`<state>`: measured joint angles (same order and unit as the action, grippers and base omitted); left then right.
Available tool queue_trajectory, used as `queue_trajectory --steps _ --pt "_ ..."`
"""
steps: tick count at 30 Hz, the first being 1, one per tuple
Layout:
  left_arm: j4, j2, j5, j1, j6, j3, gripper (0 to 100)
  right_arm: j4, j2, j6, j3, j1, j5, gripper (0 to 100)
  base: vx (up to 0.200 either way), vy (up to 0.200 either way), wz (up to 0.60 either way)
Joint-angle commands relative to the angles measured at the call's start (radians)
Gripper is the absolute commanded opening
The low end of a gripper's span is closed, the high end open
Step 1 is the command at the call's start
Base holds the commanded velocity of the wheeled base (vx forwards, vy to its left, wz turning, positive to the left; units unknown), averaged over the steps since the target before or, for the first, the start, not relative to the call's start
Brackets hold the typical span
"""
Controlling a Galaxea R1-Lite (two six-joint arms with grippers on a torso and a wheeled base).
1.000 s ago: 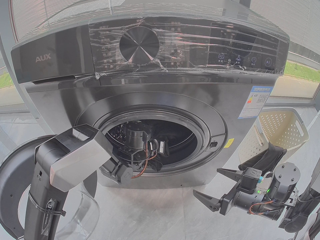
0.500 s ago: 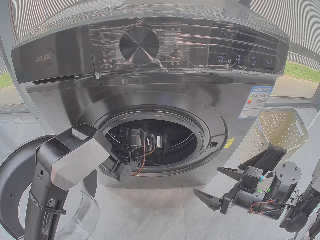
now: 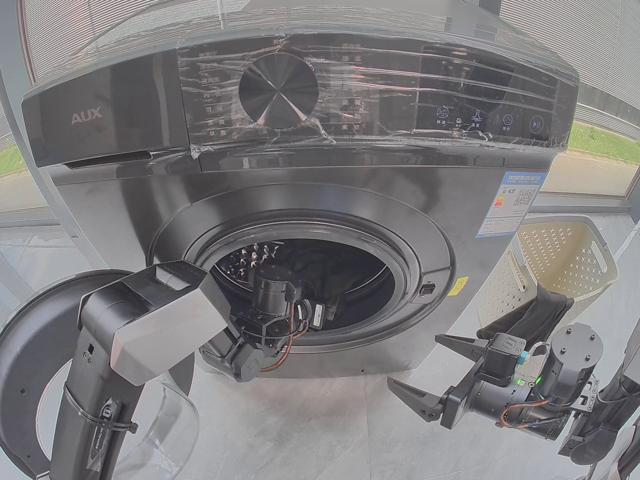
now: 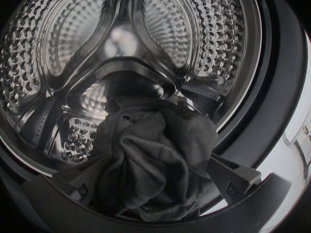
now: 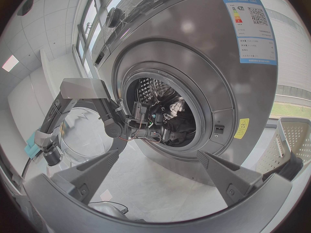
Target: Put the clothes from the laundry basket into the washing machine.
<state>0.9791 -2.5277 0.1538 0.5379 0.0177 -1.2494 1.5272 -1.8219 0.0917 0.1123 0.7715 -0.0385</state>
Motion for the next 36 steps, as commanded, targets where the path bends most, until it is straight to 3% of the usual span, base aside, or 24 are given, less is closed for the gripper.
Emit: queue_trajectory --steps 1,5,6,15,21,30,36 --pt "0.0 -0.029 0.0 -0.001 -0.002 -0.01 100 0.001 -0.002 0.0 0.001 0.005 0.0 100 0.0 0.0 0.0" --pt "-0.004 -0.056 0.0 -0.004 -0.002 -0.038 100 0.001 0.001 0.0 0.001 0.003 0.0 100 0.0 0.0 0.0" --pt "-0.004 -0.059 0.001 -0.004 -0.002 -0.038 0 0.001 0.001 0.0 0.001 0.003 0.0 100 0.0 0.0 0.0" --pt "0.006 -0.074 0.012 -0.007 0.007 -0.133 0 0.001 0.0 0.0 0.004 0.002 0.0 100 0.0 0.0 0.0" --pt "0.023 -0.099 0.052 -0.038 0.025 -0.314 0 0.001 0.001 0.0 0.006 0.0 0.002 100 0.0 0.0 0.0" --pt "0.049 -0.194 0.107 -0.059 0.024 -0.53 0 0.001 0.001 0.0 0.006 0.0 0.003 100 0.0 0.0 0.0" --pt "0.049 -0.204 0.107 -0.061 0.024 -0.55 0 0.001 0.001 0.0 0.004 -0.001 0.003 100 0.0 0.0 0.0"
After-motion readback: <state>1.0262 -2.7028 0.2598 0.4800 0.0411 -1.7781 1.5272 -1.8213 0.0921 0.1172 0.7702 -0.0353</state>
